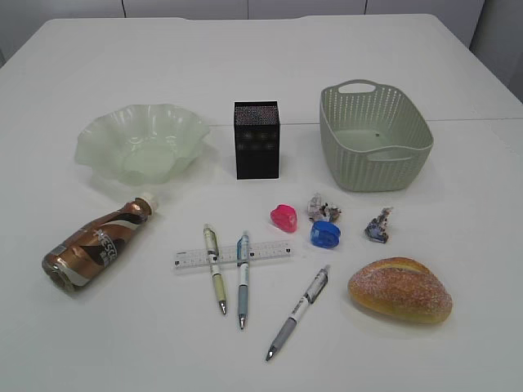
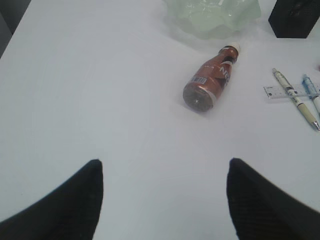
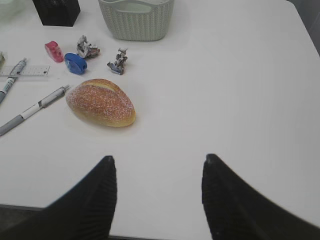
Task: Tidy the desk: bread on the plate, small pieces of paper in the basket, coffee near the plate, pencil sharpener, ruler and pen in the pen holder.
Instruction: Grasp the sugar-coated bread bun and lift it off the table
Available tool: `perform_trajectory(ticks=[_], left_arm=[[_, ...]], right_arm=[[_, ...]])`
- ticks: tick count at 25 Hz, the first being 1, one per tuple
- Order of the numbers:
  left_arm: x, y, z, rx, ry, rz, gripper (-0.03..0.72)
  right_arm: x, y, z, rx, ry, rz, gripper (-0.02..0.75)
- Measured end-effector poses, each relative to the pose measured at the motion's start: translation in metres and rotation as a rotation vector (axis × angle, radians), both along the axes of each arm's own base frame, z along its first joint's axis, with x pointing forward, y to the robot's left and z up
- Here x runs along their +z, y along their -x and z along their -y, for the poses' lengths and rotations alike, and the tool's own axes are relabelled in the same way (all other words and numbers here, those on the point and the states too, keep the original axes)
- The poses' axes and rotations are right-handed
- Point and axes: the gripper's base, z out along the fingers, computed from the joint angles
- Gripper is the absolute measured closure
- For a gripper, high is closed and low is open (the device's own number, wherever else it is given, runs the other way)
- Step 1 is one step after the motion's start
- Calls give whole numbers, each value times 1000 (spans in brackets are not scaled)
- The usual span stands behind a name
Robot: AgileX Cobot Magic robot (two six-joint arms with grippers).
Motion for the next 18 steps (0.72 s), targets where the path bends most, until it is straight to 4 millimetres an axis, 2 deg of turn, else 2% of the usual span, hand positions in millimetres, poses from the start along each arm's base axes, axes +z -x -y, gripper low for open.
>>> perform_trajectory(ticks=[18], left_arm=[[0,0,0,0,0,0,129]], right_arm=[[0,0,0,0,0,0,305]])
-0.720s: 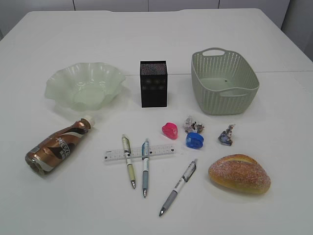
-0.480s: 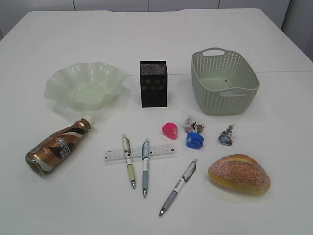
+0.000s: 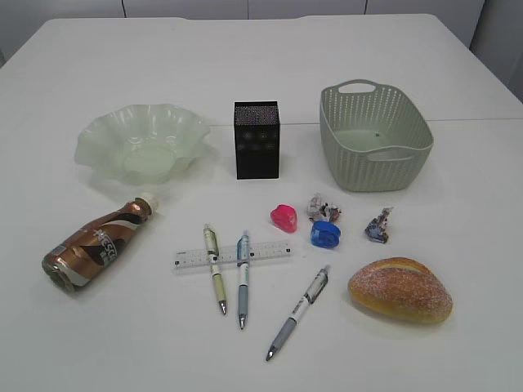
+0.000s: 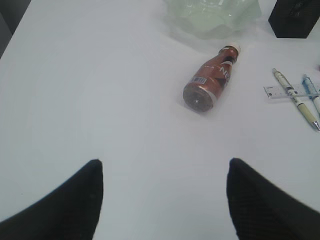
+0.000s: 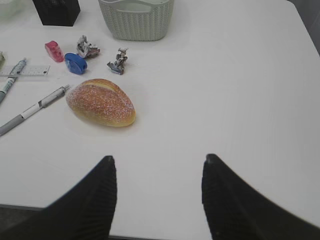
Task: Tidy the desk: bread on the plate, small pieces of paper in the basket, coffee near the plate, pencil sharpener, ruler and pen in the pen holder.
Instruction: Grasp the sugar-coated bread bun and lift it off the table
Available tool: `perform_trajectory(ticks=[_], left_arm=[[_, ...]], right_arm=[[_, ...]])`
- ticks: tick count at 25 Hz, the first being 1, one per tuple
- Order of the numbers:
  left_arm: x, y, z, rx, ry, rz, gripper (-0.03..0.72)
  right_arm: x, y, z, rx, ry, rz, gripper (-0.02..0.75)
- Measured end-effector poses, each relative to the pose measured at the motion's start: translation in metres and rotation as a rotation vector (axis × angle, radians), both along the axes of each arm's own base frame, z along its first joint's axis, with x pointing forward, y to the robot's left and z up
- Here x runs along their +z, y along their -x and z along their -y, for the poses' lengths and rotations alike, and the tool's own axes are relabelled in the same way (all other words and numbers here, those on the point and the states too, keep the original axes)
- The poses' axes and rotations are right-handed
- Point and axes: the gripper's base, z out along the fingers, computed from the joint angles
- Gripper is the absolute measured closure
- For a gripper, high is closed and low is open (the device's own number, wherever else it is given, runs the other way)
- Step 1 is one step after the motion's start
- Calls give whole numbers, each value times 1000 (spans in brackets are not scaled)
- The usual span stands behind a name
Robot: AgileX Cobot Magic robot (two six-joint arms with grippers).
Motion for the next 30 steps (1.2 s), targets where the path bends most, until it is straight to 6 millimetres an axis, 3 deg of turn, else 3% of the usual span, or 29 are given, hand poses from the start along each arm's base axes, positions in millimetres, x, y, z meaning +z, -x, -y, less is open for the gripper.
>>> perform_trajectory(ticks=[24,30], left_arm=[[0,0,0,-3,4,0,129],[0,0,0,-3,4,0,129]], right_arm=[[0,0,-3,13,-36,-6,304],[16,-9,-2,43,31,-87,304]])
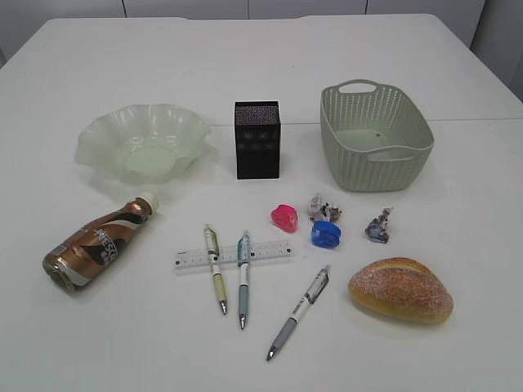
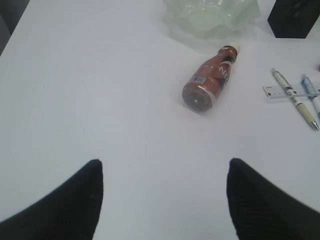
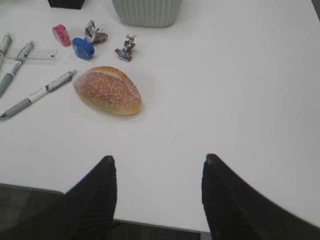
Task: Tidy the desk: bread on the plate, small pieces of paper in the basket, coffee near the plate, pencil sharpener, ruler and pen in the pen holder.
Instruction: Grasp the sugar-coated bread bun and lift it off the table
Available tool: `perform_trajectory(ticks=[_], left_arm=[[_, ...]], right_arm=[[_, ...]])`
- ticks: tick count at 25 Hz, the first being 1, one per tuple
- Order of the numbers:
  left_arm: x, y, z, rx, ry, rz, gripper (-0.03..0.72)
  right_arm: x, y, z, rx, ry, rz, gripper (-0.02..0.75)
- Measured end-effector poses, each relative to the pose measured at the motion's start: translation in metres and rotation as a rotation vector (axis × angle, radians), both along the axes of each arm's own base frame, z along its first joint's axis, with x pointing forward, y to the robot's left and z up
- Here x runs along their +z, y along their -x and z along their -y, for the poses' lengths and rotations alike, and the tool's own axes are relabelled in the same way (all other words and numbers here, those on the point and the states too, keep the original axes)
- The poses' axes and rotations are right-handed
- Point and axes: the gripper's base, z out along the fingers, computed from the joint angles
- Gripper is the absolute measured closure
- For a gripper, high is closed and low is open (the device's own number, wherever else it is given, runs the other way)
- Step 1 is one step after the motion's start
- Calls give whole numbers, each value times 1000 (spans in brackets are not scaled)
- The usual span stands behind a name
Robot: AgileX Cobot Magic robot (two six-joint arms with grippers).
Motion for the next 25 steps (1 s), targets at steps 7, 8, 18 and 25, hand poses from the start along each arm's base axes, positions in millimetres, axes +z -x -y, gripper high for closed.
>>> perform_trajectory(ticks=[7,8,18,25], left_arm=[[0,0,0,0,0,0,129],[0,0,0,0,0,0,129],[0,0,0,0,0,0,129],[0,0,0,0,0,0,129]], right_arm=[[36,-38,0,70,117,-128,304],[38,-45,0,79,125,-152,304],[71,-120,-4,103,139,-346,305],[98,-172,-6,60,97,-392,305]])
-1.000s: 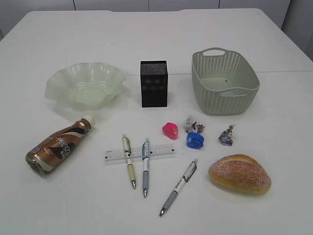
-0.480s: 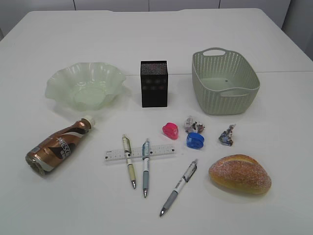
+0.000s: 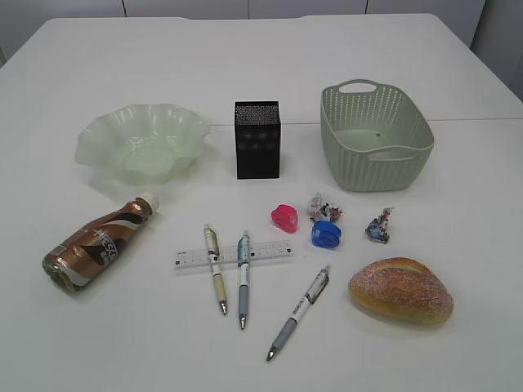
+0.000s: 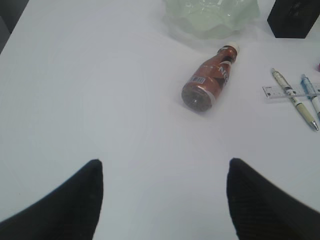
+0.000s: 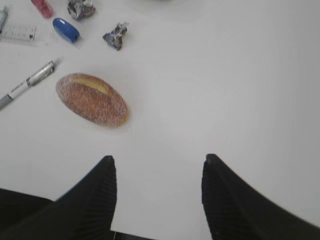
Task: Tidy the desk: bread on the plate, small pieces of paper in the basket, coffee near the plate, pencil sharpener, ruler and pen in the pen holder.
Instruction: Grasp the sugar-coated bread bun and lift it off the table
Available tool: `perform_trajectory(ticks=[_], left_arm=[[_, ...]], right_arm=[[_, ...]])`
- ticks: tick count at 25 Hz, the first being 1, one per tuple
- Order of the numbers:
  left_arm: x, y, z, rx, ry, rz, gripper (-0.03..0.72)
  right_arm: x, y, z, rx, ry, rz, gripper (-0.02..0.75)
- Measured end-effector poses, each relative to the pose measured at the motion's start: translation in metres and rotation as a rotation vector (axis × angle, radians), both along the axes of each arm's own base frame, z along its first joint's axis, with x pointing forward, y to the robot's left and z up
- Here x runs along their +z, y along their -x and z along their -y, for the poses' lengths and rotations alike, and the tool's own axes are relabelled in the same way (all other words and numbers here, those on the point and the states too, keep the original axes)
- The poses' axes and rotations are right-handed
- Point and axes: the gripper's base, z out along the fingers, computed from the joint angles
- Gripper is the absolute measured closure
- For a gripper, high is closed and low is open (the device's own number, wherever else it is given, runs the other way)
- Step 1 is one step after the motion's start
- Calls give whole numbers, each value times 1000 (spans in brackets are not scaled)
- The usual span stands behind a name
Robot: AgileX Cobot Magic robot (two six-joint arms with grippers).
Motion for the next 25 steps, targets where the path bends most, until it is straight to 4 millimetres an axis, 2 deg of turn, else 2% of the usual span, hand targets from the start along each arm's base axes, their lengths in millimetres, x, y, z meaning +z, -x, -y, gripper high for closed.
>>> perform_trajectory(ticks=[6,10,13,18,25], left_arm=[[0,0,0,0,0,0,129],[0,0,0,0,0,0,129],[0,0,0,0,0,0,130],[0,0,0,0,0,0,129],[0,0,0,0,0,0,129]], right_arm=[[16,-57,-3,-32,-21,-10,305],[4,-89,-13,18,-37,-71,305],[-14,-105,-34,136,20,-134,304],[-38,-119,-68,350,153,-201,304],[-44,-120,-78,673,223,-193,304]])
